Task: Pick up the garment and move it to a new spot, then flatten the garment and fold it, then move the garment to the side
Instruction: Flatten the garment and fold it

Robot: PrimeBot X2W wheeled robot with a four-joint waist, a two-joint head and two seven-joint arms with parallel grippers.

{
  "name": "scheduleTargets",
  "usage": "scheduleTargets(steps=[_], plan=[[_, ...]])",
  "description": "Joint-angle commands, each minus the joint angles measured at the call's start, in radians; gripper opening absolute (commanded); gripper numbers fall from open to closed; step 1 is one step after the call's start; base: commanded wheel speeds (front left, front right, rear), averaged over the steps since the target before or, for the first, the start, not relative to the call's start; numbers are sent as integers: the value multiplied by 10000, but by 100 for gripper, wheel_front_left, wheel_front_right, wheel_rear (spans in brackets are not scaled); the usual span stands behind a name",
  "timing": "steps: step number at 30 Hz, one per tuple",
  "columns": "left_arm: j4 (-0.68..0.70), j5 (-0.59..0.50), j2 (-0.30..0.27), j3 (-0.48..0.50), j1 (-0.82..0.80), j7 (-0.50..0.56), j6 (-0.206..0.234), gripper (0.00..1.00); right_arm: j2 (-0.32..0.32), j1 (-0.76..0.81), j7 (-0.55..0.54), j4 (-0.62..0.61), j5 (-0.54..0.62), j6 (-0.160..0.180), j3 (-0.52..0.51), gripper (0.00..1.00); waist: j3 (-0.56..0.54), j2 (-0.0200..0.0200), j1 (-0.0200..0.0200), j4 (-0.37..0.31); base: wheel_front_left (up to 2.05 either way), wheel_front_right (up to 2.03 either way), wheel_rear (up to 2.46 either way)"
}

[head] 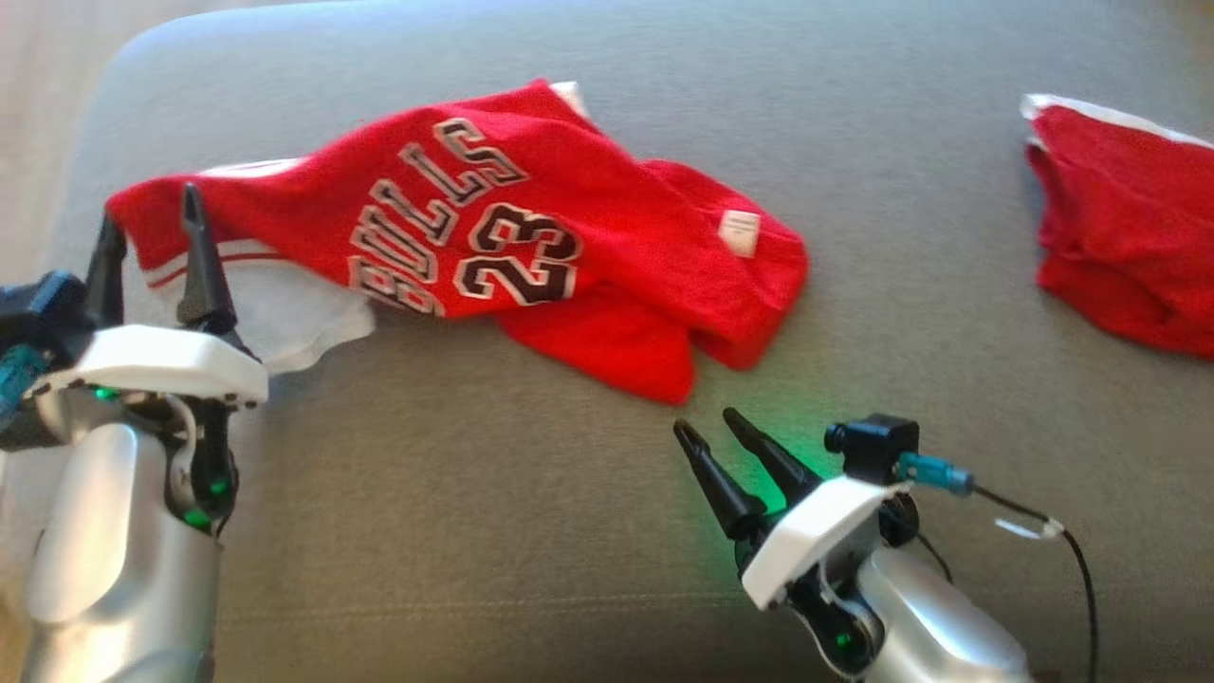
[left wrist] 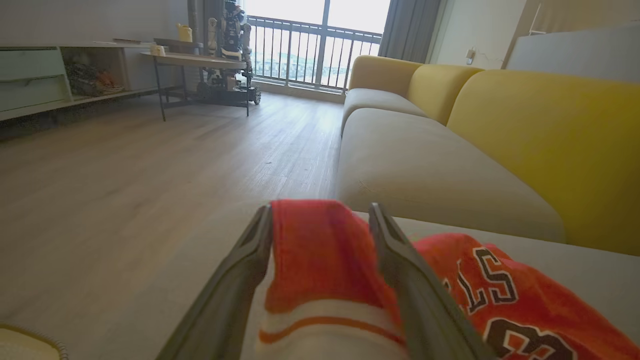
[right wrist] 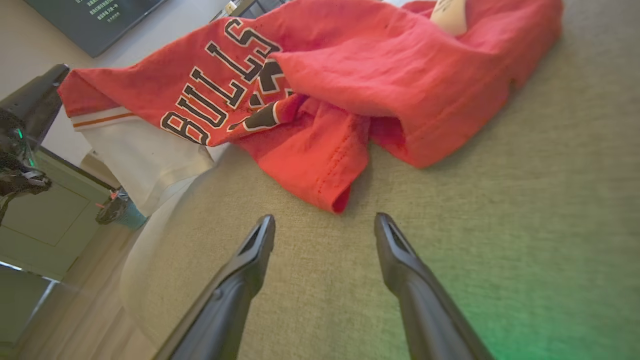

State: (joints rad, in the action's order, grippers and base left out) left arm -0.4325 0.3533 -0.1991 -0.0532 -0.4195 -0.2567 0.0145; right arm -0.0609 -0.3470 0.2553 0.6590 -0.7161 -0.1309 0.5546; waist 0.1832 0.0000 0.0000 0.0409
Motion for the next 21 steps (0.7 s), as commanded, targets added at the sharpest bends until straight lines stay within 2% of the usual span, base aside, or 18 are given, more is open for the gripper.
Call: scheduleTargets(steps=[1,6,7,8,9,12,15,21], plan=[[539,-105,-257,397,-499,-50,23,100,107,-347,65,-116,-252,2,296,100,-31,0,0,359,0,0,0],[1644,-311,165,688,201,-50,11,100,107,-1055,65,635,-1336,2,945,100,90,0,0,668,0,0,0],[1939,-398,283,722,440,-50,4,100,107,-1167,65,734,-1541,2,1028,88,108,0,0,705,0,0,0],[2180,-474,383,753,687,-50,-46,100,107,-1297,65,800,-1634,2,1076,38,133,0,0,733,0,0,0],[2413,-569,491,768,927,-50,-86,100,107,-1403,65,842,-1650,2,1094,0,157,0,0,754,0,0,0],[3057,-881,843,783,1675,-51,-150,100,107,-1555,65,836,-1700,2,851,0,160,0,0,771,0,0,0],[3559,-1154,1110,731,2388,-51,-144,100,107,-1524,65,637,-1479,2,127,0,95,0,0,667,0,0,0],[4223,-1267,1395,666,3561,-51,-161,100,107,-1108,65,-629,-585,2,-1476,0,-200,0,0,115,0,0,0]])
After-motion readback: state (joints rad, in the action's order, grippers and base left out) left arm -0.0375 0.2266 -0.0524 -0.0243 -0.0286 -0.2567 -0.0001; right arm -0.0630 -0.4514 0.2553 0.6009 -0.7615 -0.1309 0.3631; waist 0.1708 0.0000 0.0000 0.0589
